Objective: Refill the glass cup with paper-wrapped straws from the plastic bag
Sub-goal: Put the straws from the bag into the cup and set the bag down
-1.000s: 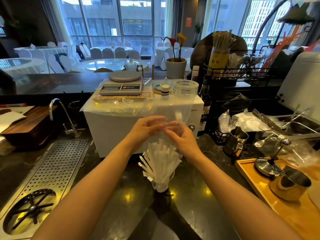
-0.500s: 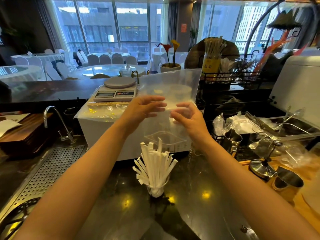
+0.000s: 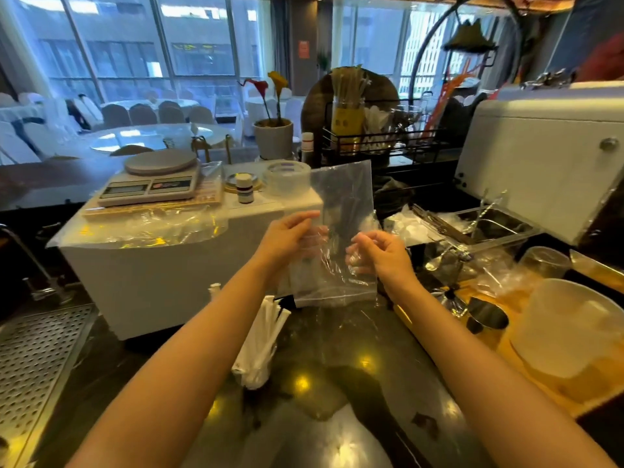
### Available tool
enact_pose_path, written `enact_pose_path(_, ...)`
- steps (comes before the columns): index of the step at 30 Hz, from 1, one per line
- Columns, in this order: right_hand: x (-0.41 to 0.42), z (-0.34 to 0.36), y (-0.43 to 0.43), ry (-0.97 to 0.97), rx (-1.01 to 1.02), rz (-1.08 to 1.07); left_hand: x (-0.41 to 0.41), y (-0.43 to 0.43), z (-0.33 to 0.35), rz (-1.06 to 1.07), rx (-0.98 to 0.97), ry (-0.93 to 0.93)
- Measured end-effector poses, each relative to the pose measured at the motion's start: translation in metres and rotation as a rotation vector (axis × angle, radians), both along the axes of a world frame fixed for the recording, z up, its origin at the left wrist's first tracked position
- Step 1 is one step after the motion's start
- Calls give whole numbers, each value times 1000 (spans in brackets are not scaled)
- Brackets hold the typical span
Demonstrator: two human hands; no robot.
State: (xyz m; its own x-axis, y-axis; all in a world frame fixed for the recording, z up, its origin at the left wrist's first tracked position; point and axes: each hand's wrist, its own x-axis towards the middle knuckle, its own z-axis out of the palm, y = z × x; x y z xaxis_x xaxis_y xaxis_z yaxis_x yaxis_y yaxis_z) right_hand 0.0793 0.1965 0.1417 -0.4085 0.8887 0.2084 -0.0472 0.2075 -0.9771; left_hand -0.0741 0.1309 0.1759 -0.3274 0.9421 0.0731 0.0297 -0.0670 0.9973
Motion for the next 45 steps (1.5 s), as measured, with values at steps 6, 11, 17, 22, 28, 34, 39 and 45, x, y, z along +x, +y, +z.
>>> enact_pose_path(6, 29, -41, 17, -88, -54, -181, 29, 17, -61, 8, -154, -76)
enact_pose_path(11, 45, -78, 27, -229, -99, -257, 61, 19, -117, 67, -346, -8)
enact_pose_path(17, 50, -123, 31, -518, 26, -311, 80, 19, -175, 199, -479, 357)
enact_pose_path(22, 52, -150, 40, -782, 54, -230, 90, 6, -189, 183, -588, 629)
enact_pose_path(28, 51, -168, 49, -1032, 190, -84, 96, 4, -207, 152, -702, 937)
enact_pose_path(34, 51, -176, 47, -1181, 346, 7, 93, 1, -213, 78, -693, 1217)
enact_pose_path(39, 58, -175, 42, -1367, 634, 27, 89, -2, -210, 21, -727, 1322)
enact_pose_path(45, 61, -168, 36, -1399, 679, 10, 85, -3, -203, -66, -781, 1317)
